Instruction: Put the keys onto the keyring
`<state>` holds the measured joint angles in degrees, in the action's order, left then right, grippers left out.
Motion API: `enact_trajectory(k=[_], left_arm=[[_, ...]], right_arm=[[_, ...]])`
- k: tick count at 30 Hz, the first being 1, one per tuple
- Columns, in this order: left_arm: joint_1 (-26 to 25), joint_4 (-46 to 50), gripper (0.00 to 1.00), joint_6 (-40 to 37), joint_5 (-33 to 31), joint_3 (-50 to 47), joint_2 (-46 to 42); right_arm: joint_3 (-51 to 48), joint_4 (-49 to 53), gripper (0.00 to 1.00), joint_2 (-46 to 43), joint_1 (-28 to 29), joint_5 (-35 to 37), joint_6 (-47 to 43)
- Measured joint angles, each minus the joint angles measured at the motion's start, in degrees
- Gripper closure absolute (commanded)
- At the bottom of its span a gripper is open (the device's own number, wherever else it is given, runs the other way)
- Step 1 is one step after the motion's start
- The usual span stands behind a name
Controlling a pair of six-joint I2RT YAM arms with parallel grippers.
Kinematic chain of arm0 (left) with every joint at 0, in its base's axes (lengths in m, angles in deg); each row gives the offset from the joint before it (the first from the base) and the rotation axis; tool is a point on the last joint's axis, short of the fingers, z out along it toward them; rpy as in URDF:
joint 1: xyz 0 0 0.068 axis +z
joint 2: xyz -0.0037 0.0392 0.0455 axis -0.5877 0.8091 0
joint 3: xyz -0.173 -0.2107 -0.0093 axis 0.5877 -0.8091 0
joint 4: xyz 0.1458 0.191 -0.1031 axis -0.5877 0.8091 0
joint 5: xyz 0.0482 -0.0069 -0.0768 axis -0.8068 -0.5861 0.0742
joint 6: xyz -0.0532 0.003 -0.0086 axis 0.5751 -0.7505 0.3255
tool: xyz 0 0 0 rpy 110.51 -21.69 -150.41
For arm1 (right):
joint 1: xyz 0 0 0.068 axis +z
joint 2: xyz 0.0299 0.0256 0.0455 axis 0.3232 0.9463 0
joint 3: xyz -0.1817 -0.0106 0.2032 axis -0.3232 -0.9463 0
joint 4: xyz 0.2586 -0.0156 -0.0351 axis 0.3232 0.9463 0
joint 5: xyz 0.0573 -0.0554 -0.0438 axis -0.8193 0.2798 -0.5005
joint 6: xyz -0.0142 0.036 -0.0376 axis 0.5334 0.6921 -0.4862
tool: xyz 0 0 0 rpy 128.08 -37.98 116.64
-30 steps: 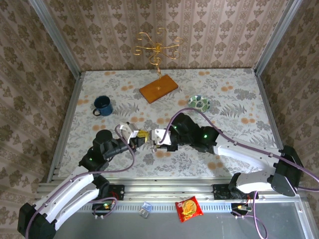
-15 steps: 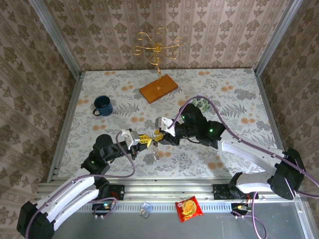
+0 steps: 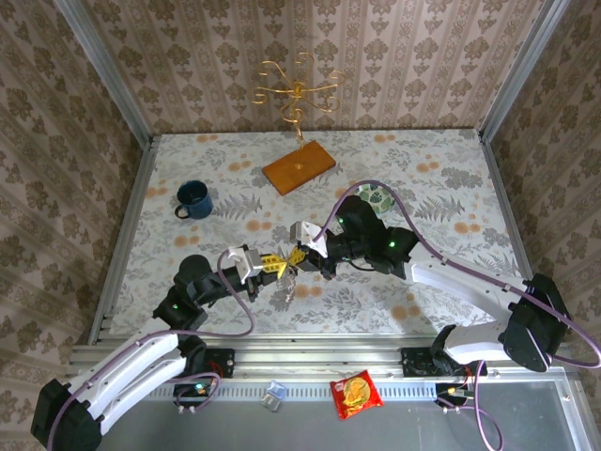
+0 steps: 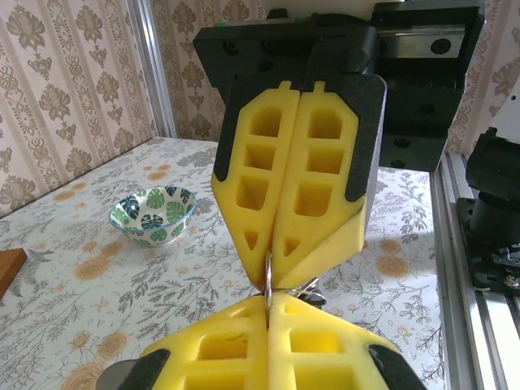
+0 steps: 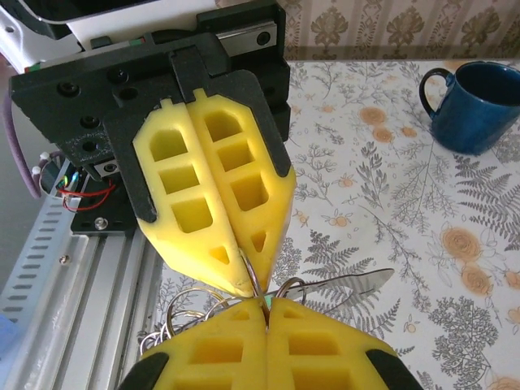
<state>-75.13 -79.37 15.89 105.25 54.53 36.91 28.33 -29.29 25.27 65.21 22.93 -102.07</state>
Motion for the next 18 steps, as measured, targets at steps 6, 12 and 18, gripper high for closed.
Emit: enact_trajectory(k=[6, 12, 18], left_arm=[[-0.6, 1.2, 0.85, -0.6, -1.5, 0.0, -0.6], [-1.0, 6.8, 0.85, -3.3, -3.9, 1.5, -1.4], [-2.0, 10.8, 0.87, -5.4, -4.8, 3.4, 0.4]], right_arm=[[0.0, 0.7, 1.0, 0.0, -0.1, -0.4, -1.7], [3.2, 7.9, 1.0, 0.8, 0.4, 1.1, -6.5], [9.0, 15.7, 1.0, 3.3, 2.3, 3.7, -10.7]])
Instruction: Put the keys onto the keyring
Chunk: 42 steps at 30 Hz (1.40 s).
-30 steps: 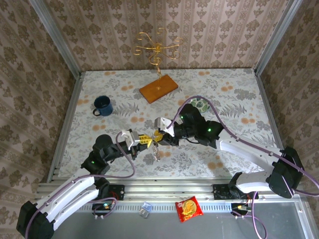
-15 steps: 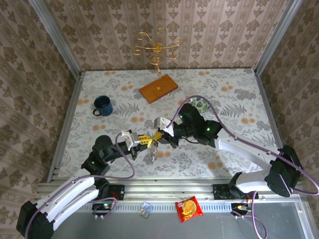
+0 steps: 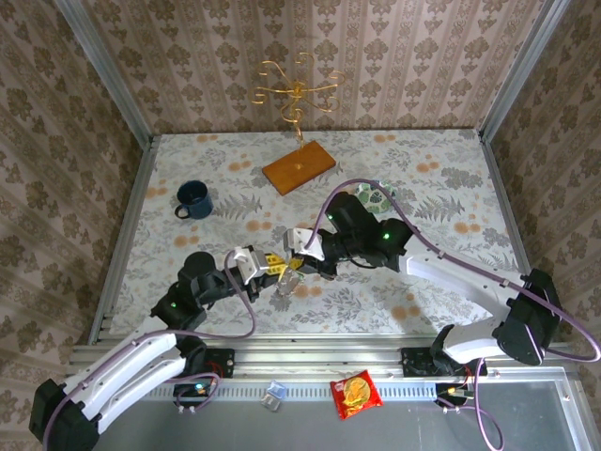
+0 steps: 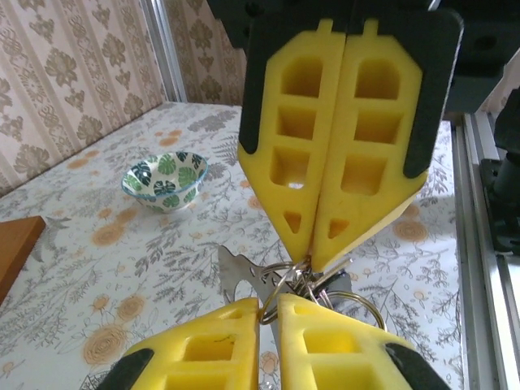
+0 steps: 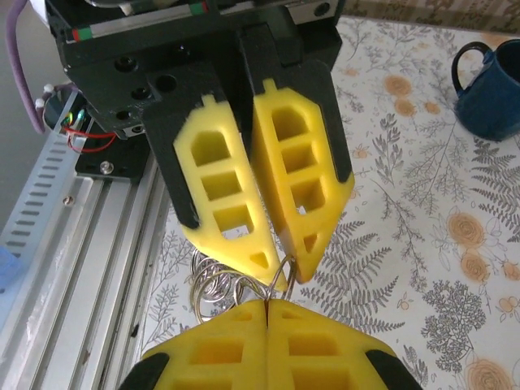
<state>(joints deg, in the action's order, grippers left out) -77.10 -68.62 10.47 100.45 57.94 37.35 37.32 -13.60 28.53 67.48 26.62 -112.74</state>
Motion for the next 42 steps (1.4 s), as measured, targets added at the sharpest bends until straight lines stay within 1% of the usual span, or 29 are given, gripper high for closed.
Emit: enact_trajectory(k=[4, 5, 7, 8, 17, 18, 21, 24, 27, 30, 42], left_arm=[[-0.5, 1.3, 0.9, -0.9, -0.4, 0.2, 1.2], [-0.5, 1.9, 0.92, -1.1, -0.3, 0.2, 1.4], [-0.7, 2.8, 0.99, -1.5, -0.2, 0.2, 1.4], [-0.9, 3.1, 1.0, -1.6, -0.2, 0.2, 1.4], [-0.9, 1.1, 1.0, -1.8, -0.8, -1.0, 1.3], [-0.9, 0.9, 1.0, -1.8, -1.2, -1.2, 1.2], [-0.9, 0.2, 1.0, -1.8, -2.3, -1.8, 0.3], [-0.9, -0.2, 1.0, -1.8, -2.8, -2.3, -0.7], [-0.9, -0.5, 1.0, -1.8, -3.0, -2.8, -1.3], [-0.9, -1.0, 1.0, -1.6, -2.9, -3.3, -1.3], [-0.9, -1.1, 1.0, -1.4, -2.9, -3.4, -1.3]], right_arm=[[3.0, 3.0, 1.0, 2.2, 0.9, 1.1, -1.4], [3.5, 3.4, 1.0, 2.8, 0.9, 1.6, -1.7], [4.2, 3.5, 1.0, 3.5, 0.9, 2.1, -1.8], [4.3, 3.5, 1.0, 3.7, 0.9, 2.0, -1.8], [4.4, 2.6, 1.0, 4.5, 1.2, 2.0, -0.9], [4.4, 2.5, 0.98, 4.5, 1.2, 2.0, -0.4], [3.5, 0.9, 0.82, 4.3, -0.1, 1.4, 1.9], [0.5, -2.0, 0.73, 2.8, -3.1, 0.2, 4.5], [-3.4, -3.3, 0.7, -0.2, -5.2, -0.4, 5.4], [-5.2, -4.5, 0.69, -1.4, -5.2, -2.1, 6.3], [-6.1, -9.3, 0.69, 0.8, -3.5, -6.2, 8.0]])
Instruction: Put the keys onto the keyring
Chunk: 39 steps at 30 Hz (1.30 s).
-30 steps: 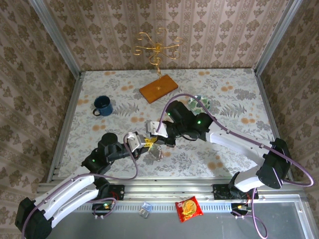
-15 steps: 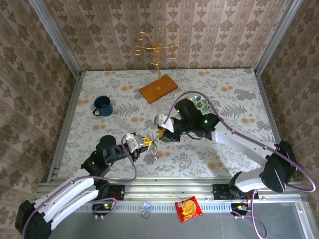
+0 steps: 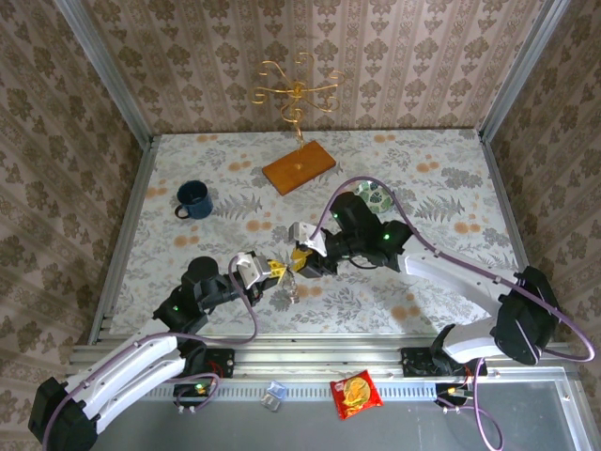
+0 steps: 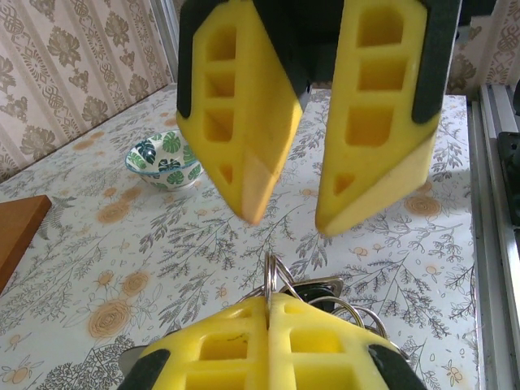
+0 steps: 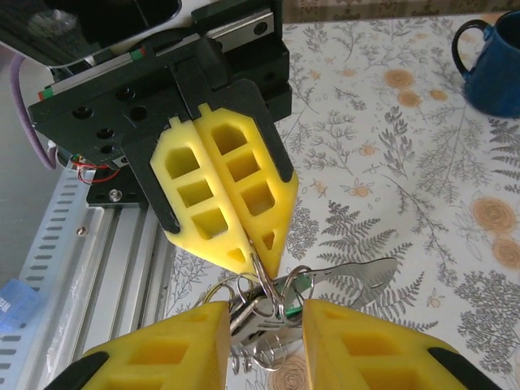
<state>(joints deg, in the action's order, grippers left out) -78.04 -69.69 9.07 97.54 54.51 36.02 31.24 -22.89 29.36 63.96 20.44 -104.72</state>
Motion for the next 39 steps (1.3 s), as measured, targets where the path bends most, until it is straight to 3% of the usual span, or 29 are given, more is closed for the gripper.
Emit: enact_trajectory(k=[5, 9, 14, 16, 20, 23, 29, 30, 32, 34, 39], left_arm=[[0.0, -0.3, 1.0, 0.0, 0.2, 0.0, 0.0], [0.0, -0.4, 1.0, 0.0, 0.3, -0.1, 0.1], [0.0, -0.3, 1.0, 0.2, 0.2, -0.1, 0.1], [0.0, -0.4, 1.0, 0.2, 0.2, -0.1, 0.4], [0.0, -0.3, 0.88, 0.2, 0.1, -0.1, 1.4], [-0.2, 0.0, 0.86, -0.1, -0.2, 0.4, 2.6], [-0.7, 1.6, 1.0, -1.5, -0.5, 2.3, 4.3], [-0.8, 1.8, 1.0, -1.8, -0.6, 2.5, 4.4], [-0.9, 2.2, 1.0, -2.2, -0.7, 2.6, 4.4], [-1.1, 2.3, 1.0, -2.2, -0.9, 2.6, 4.1], [-1.1, 0.2, 1.0, -1.8, -1.1, 1.9, 2.9]], right_arm=[[0.0, -0.4, 0.74, 3.0, 0.5, 0.0, 0.0], [0.4, -0.3, 0.89, 3.9, 0.7, 0.0, -0.1], [1.1, 0.5, 1.0, 4.0, 0.7, 0.2, -0.9], [1.4, 1.2, 1.0, 4.1, 0.7, 0.3, -1.4], [3.0, 3.8, 1.0, 4.8, 0.9, 1.2, -3.0], [4.6, 6.3, 1.0, 5.6, 1.4, 2.4, -4.7], [8.9, 12.5, 1.0, 6.9, 2.0, 5.4, -8.4], [9.2, 13.3, 0.98, 6.9, 2.1, 5.7, -8.8], [9.4, 13.6, 0.83, 6.9, 2.1, 5.9, -8.9], [8.7, 12.8, 0.75, 6.6, 1.8, 5.5, -7.6], [2.1, 7.2, 0.68, 1.9, -0.2, 3.6, -3.5]])
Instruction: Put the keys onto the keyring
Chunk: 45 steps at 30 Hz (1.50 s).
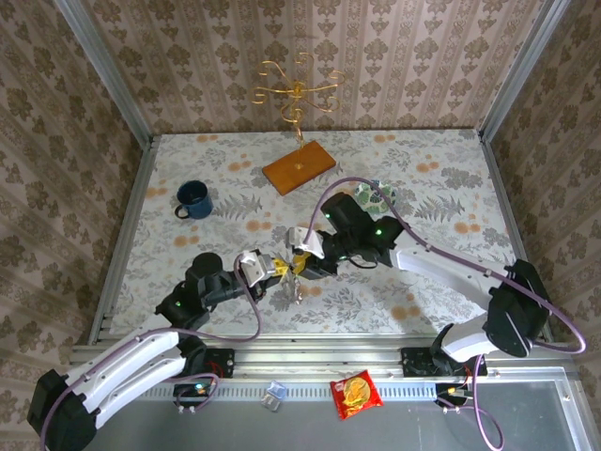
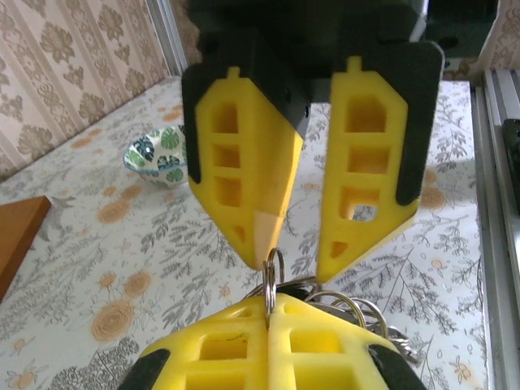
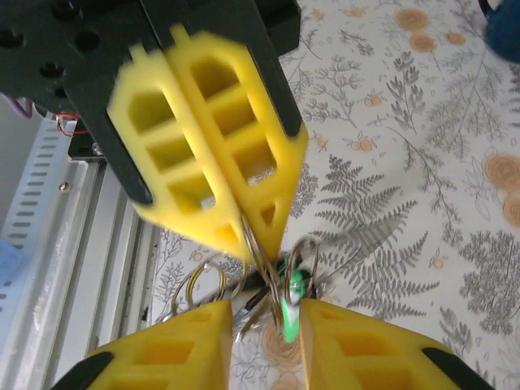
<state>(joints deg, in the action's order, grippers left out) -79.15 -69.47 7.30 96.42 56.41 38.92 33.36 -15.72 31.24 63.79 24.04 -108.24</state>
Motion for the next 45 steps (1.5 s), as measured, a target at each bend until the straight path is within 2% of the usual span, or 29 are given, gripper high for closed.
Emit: enact_trajectory(k=[7, 13, 20, 29, 36, 45], left_arm=[[0.0, -4.3, 1.0, 2.2, 0.2, -2.6, -0.2], [0.0, -6.0, 1.0, 3.1, 0.5, -3.0, -0.2], [0.0, -7.1, 1.0, 3.7, 0.7, -3.1, -0.2], [0.0, -7.7, 1.0, 3.7, 0.6, -3.5, -0.2], [0.0, -8.4, 1.0, 4.2, 0.2, -3.8, -0.2], [0.0, -9.7, 1.0, 4.8, -0.7, -4.0, -0.2]], right_arm=[[-3.9, -4.8, 0.69, -0.7, -0.3, -0.3, 3.8], [-4.2, -6.8, 0.75, -0.7, -0.3, -0.3, 5.0], [-4.2, -7.4, 0.76, -0.7, -0.3, -0.3, 5.8], [-6.1, -8.9, 0.65, -4.5, -0.1, 1.8, 7.4], [-9.5, -11.0, 0.63, -5.1, 2.4, 6.3, 8.0], [-10.9, -15.2, 0.67, -4.9, 4.0, 10.0, 9.7]])
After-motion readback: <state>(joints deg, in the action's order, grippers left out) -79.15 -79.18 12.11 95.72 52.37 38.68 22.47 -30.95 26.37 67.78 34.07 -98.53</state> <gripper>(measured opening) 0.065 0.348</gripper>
